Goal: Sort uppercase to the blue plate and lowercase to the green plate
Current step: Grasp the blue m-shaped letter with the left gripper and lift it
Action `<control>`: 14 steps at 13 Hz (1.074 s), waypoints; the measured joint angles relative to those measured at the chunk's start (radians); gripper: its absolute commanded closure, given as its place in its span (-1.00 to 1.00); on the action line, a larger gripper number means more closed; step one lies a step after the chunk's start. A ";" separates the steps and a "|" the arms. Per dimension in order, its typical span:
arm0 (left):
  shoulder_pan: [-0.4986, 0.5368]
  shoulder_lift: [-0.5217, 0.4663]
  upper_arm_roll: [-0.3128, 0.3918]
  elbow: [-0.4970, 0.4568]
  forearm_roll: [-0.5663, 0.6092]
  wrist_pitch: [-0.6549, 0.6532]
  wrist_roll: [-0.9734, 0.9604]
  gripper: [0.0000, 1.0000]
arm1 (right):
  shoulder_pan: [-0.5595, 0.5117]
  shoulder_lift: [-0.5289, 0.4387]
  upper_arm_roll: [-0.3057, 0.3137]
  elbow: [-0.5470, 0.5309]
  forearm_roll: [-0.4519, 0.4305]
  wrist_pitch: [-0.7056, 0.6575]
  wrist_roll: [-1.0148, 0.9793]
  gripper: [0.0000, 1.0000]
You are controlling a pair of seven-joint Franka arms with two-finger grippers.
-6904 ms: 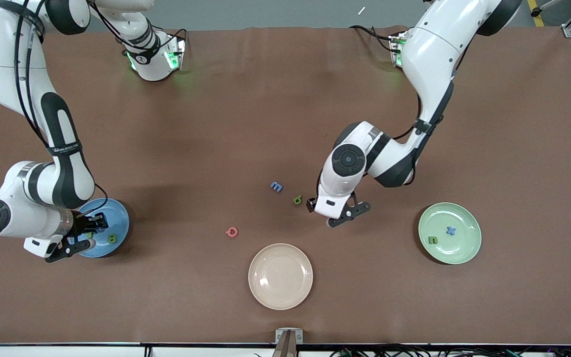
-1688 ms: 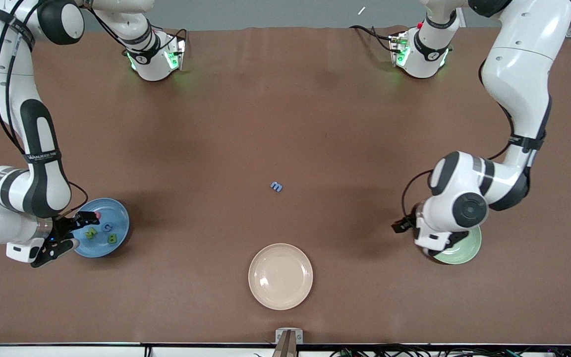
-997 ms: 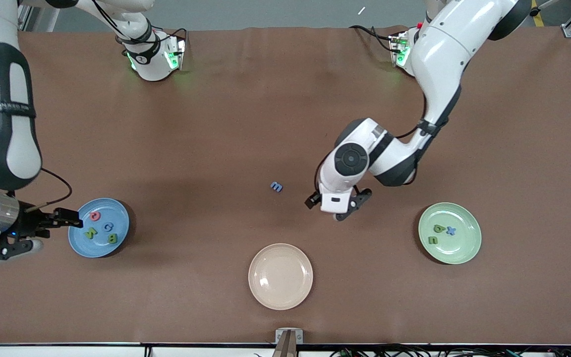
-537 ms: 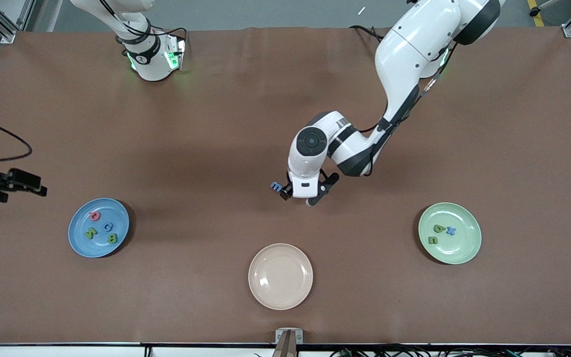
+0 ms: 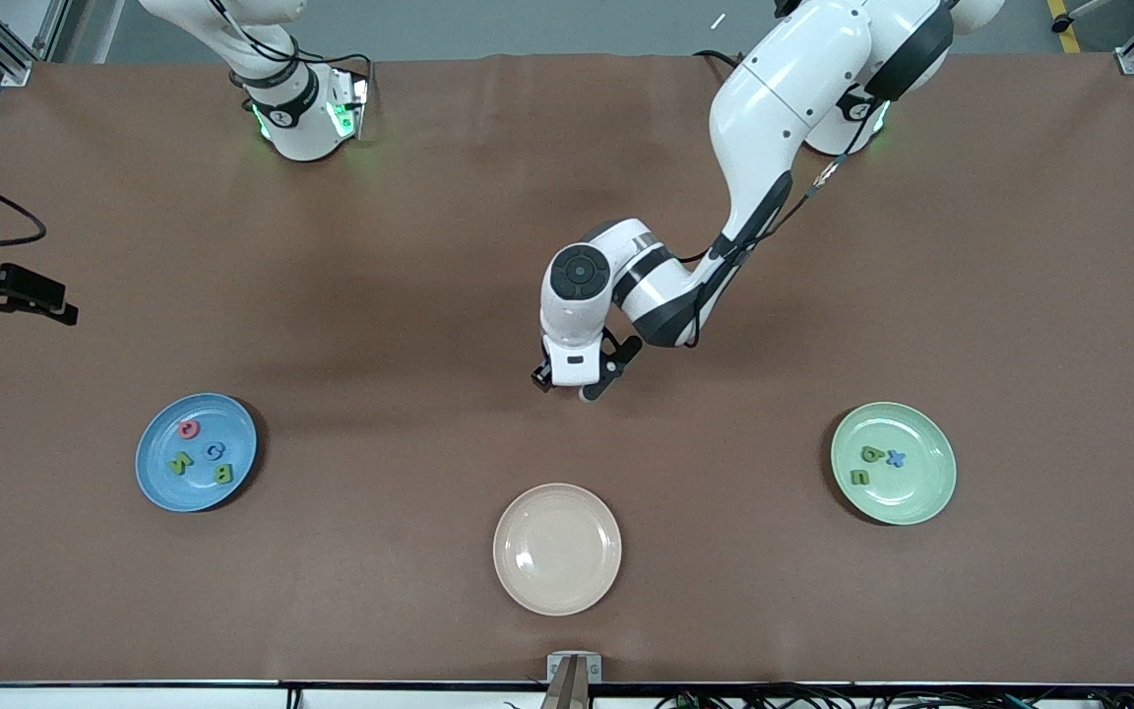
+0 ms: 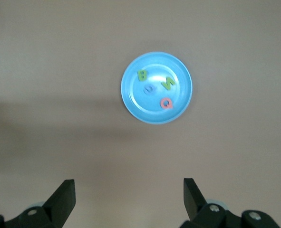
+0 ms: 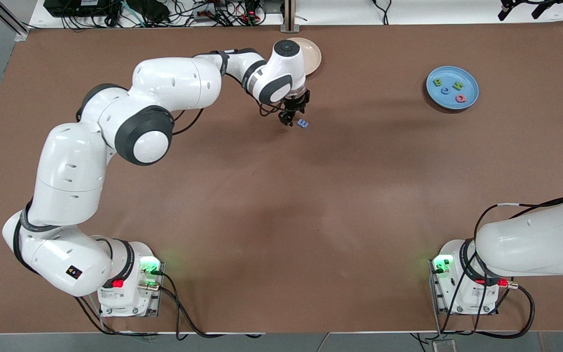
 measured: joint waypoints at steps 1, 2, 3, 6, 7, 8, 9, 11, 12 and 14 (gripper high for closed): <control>-0.006 0.009 0.000 0.015 0.000 0.000 -0.011 -0.33 | 0.005 -0.007 0.004 0.017 -0.011 -0.021 0.003 -1.00; -0.011 0.016 0.002 0.024 0.000 -0.001 -0.016 -0.30 | 0.007 -0.013 0.004 0.038 -0.014 -0.043 0.005 -1.00; -0.013 0.022 0.002 0.030 0.000 -0.001 -0.018 -0.29 | 0.007 -0.018 0.004 0.052 -0.015 -0.063 0.005 -1.00; -0.020 0.044 0.004 0.049 0.000 -0.002 -0.021 -0.26 | 0.014 -0.019 0.005 0.055 -0.016 -0.089 0.007 -1.00; -0.025 0.050 0.006 0.051 0.000 -0.010 -0.021 -0.25 | 0.017 -0.018 0.005 0.051 -0.016 -0.089 0.009 -1.00; -0.033 0.055 0.014 0.052 0.000 -0.022 -0.021 -0.24 | 0.018 -0.018 0.005 0.044 -0.016 -0.089 0.012 -1.00; -0.044 0.060 0.028 0.052 0.000 -0.027 -0.021 -0.20 | 0.018 -0.018 0.005 0.038 -0.016 -0.089 0.013 -1.00; -0.066 0.063 0.048 0.060 0.000 -0.034 -0.022 -0.03 | 0.018 -0.024 0.005 0.023 -0.016 -0.069 0.015 -1.00; -0.070 0.063 0.052 0.062 0.000 -0.038 -0.022 0.15 | 0.018 -0.033 0.005 0.009 -0.017 -0.041 0.015 -1.00; -0.072 0.063 0.053 0.067 0.000 -0.042 -0.022 0.83 | 0.025 -0.071 0.005 -0.035 -0.017 0.012 0.015 -1.00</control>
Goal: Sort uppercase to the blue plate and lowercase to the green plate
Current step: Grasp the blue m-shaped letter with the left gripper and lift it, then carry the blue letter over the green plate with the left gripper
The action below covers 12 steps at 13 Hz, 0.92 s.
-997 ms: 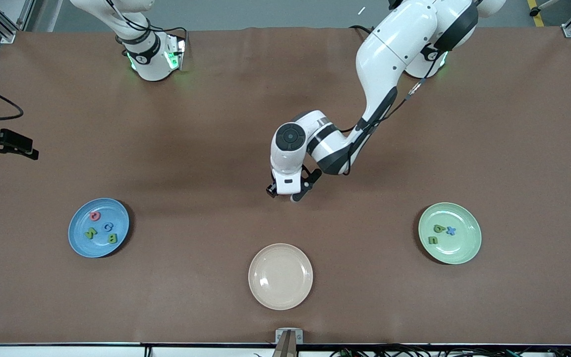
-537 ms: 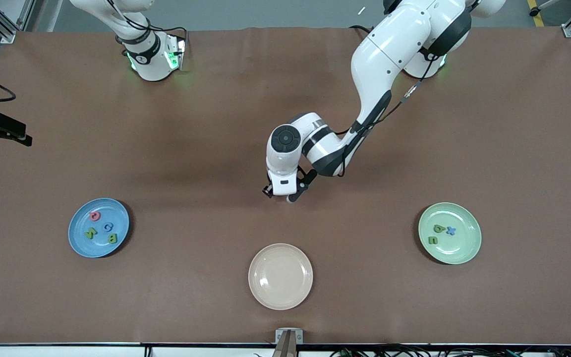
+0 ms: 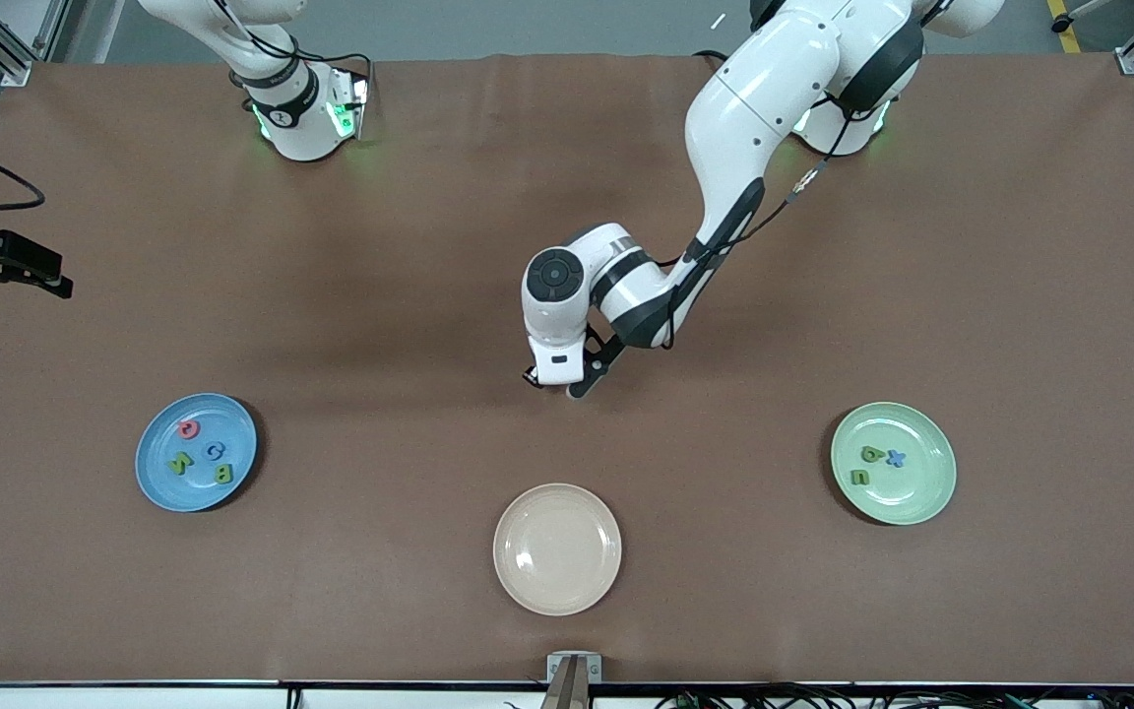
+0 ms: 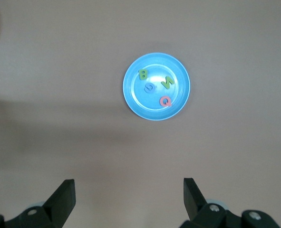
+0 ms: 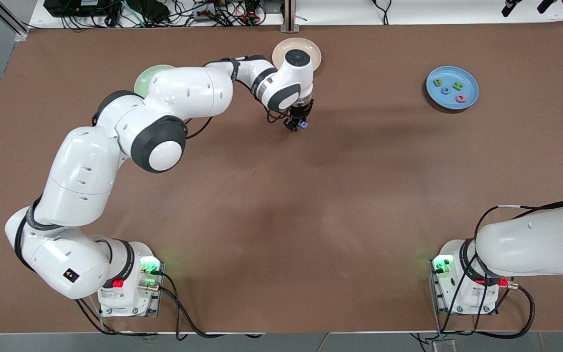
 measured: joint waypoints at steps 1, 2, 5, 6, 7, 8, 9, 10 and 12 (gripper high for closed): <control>0.000 -0.001 0.000 0.003 0.000 -0.002 0.000 0.98 | 0.005 -0.017 0.000 -0.013 0.000 0.007 0.000 -1.00; 0.000 -0.002 0.000 0.006 0.000 -0.007 0.000 0.99 | 0.009 -0.032 0.001 -0.021 0.000 0.014 0.001 -1.00; 0.005 -0.003 0.009 0.012 0.001 -0.008 0.000 0.99 | 0.013 -0.056 0.001 -0.027 0.000 0.024 0.001 -1.00; 0.008 -0.007 0.021 0.016 0.001 -0.025 0.000 0.99 | 0.013 -0.059 0.001 -0.028 0.000 0.024 0.002 -1.00; 0.016 -0.015 0.036 0.022 0.001 -0.057 0.001 0.99 | 0.013 -0.059 0.000 -0.028 0.000 0.024 0.003 -1.00; 0.030 -0.028 0.045 0.025 0.002 -0.089 0.008 0.99 | 0.012 -0.059 0.000 -0.029 0.000 0.024 0.004 -1.00; 0.047 -0.047 0.051 0.024 0.006 -0.128 0.018 0.99 | 0.012 -0.059 -0.001 -0.029 0.000 0.024 0.004 -1.00; 0.065 -0.070 0.060 0.023 0.015 -0.173 0.043 0.99 | 0.012 -0.059 -0.001 -0.029 0.000 0.024 0.004 -1.00; 0.121 -0.116 0.069 0.014 0.035 -0.241 0.117 0.99 | 0.013 -0.060 -0.001 -0.029 0.000 0.026 0.004 -1.00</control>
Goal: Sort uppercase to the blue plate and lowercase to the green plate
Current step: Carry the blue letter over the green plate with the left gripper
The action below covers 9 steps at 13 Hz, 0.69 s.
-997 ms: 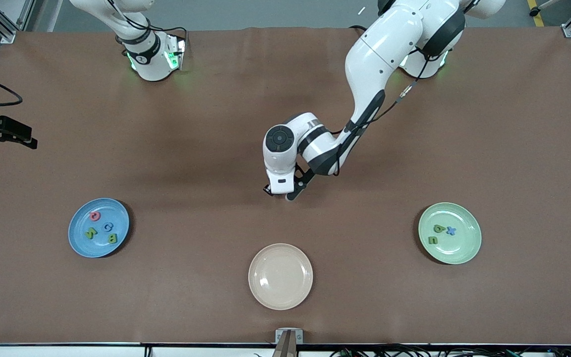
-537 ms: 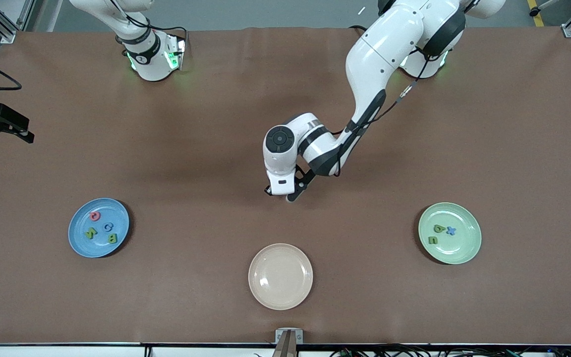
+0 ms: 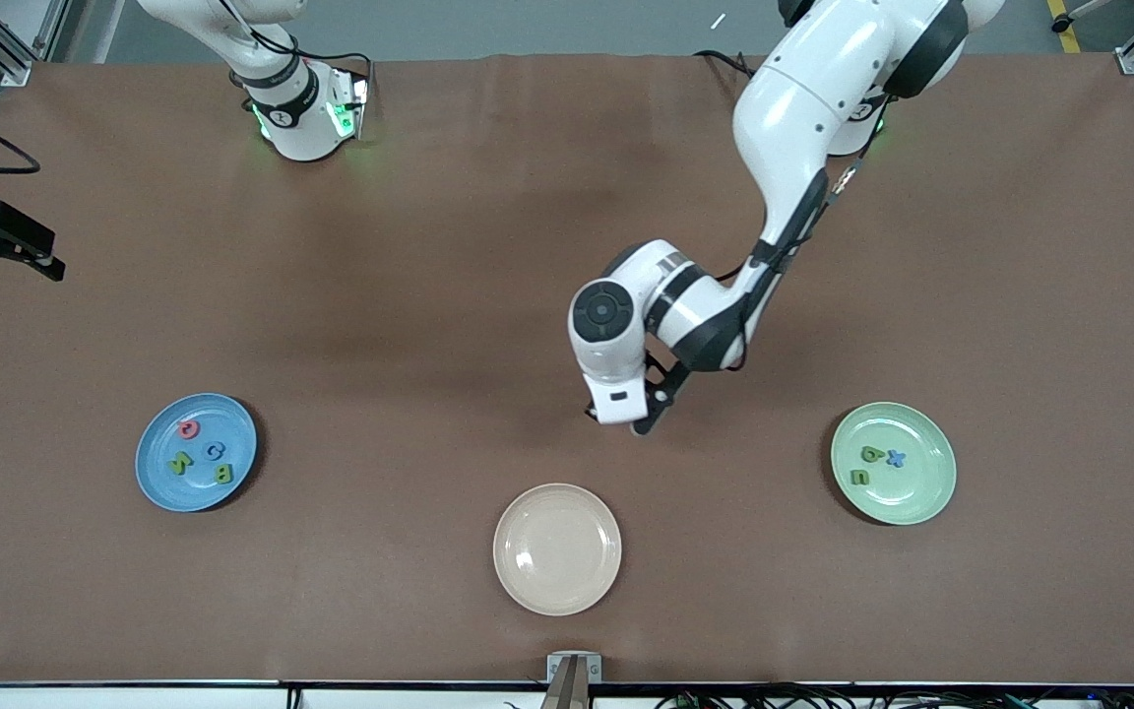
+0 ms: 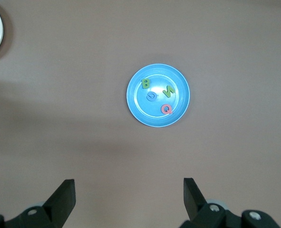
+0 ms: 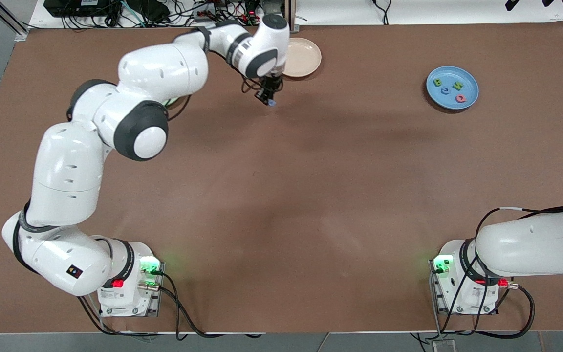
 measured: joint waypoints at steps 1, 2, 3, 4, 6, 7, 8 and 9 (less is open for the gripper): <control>0.036 -0.021 0.002 -0.012 0.004 -0.012 0.046 0.99 | 0.001 -0.002 0.001 0.001 0.000 0.005 0.000 -1.00; 0.074 -0.038 0.003 -0.024 0.007 -0.016 0.099 0.99 | 0.002 -0.005 0.001 0.003 0.000 0.005 0.000 -1.00; 0.117 -0.050 0.004 -0.035 0.007 -0.016 0.166 0.99 | 0.004 -0.008 0.002 0.004 0.000 0.005 0.000 -1.00; 0.159 -0.056 0.006 -0.042 0.007 -0.016 0.231 0.99 | 0.005 -0.012 0.003 0.005 0.000 0.005 0.000 -1.00; 0.251 -0.055 0.007 -0.056 0.007 -0.014 0.338 0.99 | 0.006 -0.015 0.005 0.010 0.000 0.006 0.000 -1.00; 0.292 -0.054 0.007 -0.063 0.007 -0.010 0.389 1.00 | 0.006 -0.015 0.004 0.012 0.000 0.006 0.000 -1.00; 0.332 -0.054 0.007 -0.068 0.007 -0.008 0.438 1.00 | 0.006 -0.015 0.004 0.012 0.000 0.006 0.001 -1.00; 0.368 -0.053 0.006 -0.071 0.007 -0.007 0.491 0.99 | 0.006 -0.015 0.003 0.012 0.000 0.006 0.001 -1.00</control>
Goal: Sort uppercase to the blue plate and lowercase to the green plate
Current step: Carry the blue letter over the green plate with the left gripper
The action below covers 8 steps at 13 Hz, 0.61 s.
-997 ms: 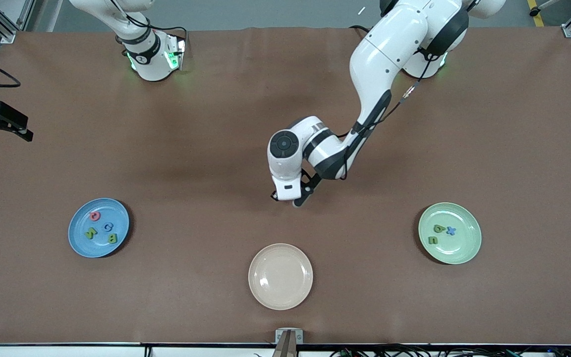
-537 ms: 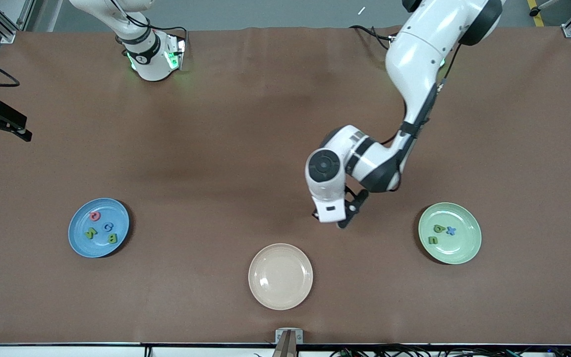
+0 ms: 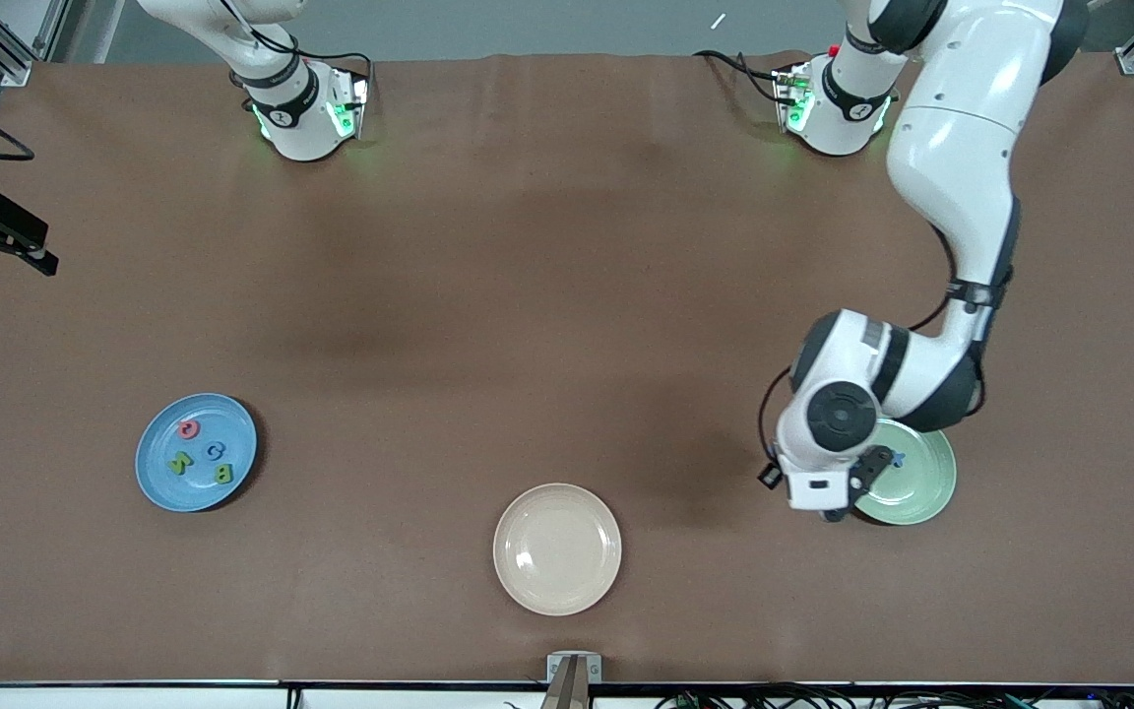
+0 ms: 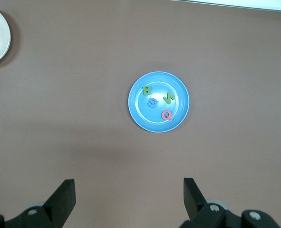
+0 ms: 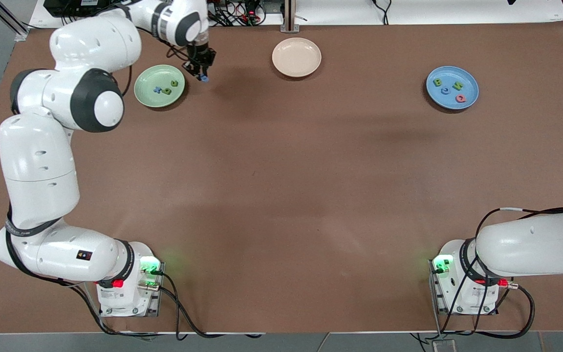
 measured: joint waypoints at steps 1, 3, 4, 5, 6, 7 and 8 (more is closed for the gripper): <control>0.033 0.000 -0.001 -0.003 0.000 0.000 0.055 0.99 | 0.000 0.000 -0.001 0.000 0.000 0.000 0.001 -1.00; 0.076 0.000 -0.002 -0.008 0.000 0.000 0.139 0.98 | 0.000 0.000 -0.001 0.001 0.000 0.000 0.019 -1.00; 0.094 0.000 -0.002 -0.009 0.000 0.001 0.173 0.97 | 0.000 0.000 -0.001 0.003 0.000 0.001 0.027 -1.00; 0.112 0.000 -0.002 -0.011 0.000 0.001 0.211 0.87 | 0.000 0.000 0.000 0.008 0.000 0.002 0.032 -1.00; 0.134 0.000 -0.001 -0.014 0.000 0.001 0.256 0.81 | 0.000 0.000 0.000 0.017 0.000 0.003 0.036 -1.00; 0.158 0.000 -0.001 -0.019 0.000 0.001 0.305 0.71 | 0.000 0.000 0.000 0.024 0.000 0.002 0.038 -1.00; 0.183 0.000 -0.002 -0.028 0.000 0.001 0.354 0.62 | 0.000 0.000 0.000 0.028 0.000 0.001 0.039 -1.00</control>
